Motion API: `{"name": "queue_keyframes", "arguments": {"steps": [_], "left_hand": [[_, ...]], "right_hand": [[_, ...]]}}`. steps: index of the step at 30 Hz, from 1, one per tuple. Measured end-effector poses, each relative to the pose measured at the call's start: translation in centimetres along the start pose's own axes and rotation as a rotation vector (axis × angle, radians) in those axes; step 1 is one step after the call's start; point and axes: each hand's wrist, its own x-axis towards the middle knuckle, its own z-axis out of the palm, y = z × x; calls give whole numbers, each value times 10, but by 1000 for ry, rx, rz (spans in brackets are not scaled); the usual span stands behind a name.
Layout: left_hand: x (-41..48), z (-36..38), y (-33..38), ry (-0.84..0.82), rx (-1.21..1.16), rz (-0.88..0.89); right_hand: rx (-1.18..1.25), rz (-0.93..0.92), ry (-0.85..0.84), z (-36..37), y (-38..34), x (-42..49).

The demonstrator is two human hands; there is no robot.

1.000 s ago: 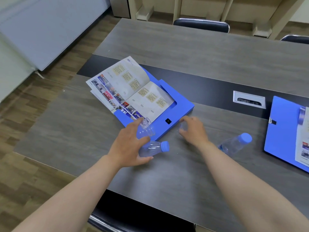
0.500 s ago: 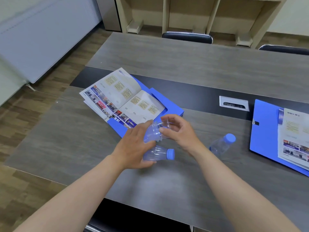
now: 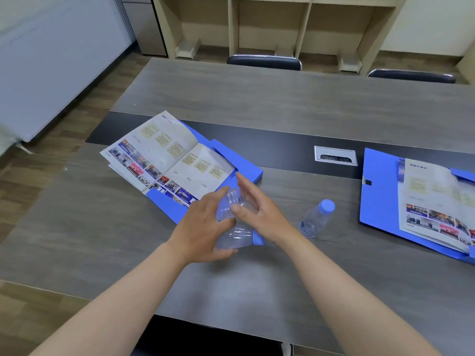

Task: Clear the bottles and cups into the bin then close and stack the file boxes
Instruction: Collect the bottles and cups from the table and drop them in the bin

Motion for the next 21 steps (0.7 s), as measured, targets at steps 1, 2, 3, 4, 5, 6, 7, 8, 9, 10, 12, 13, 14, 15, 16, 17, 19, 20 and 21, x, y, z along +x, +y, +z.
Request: {"name": "queue_keyframes", "arguments": {"steps": [1,2,3,4,5,6,7,8,9,10,12,13,14,15,16,17,19,20,21], "left_hand": [[5,0,1,10,-17,-7],[10,1,3,22,-36,-13],[14,0,3,38,-59,-22],[18,1,5,60,-86,-27],[20,1,6,79,-111,-37],[22,2,7,93,-127,-46],[24,3,8,100,-141,-55],[26,5,10,103,-148,-57],[27,7,11,100,-151,-59],[29,8,12,94,-149,-61],[32,15,17,75,-145,-69],[33,18,21,65,-142,-78],[33,21,24,52,-136,-88],[34,24,26,38,-126,-97],[34,27,30,23,-115,-107],[35,28,34,12,-111,-116],[36,31,39,-8,-105,-132],[36,32,41,-16,-105,-138],[36,32,43,-23,-108,-143]], "right_hand": [[28,-5,37,-6,4,-7],[46,-7,108,-13,10,-16],[76,-11,207,-17,18,-26],[113,-13,336,-23,29,-38],[135,-11,480,-29,42,-51],[137,-6,621,-34,56,-65],[120,8,752,-41,72,-79],[101,17,861,-51,88,-92],[68,34,942,-60,101,-101],[29,61,989,-70,113,-107],[-14,137,977,-91,135,-110],[-31,152,925,-101,144,-108],[-64,142,865,-107,151,-102],[-100,115,806,-113,156,-95],[-129,98,756,-117,159,-88],[-146,92,711,-120,162,-80],[-174,74,651,-124,161,-68],[-192,65,635,-123,158,-62],[-211,64,618,-124,156,-57]]}}
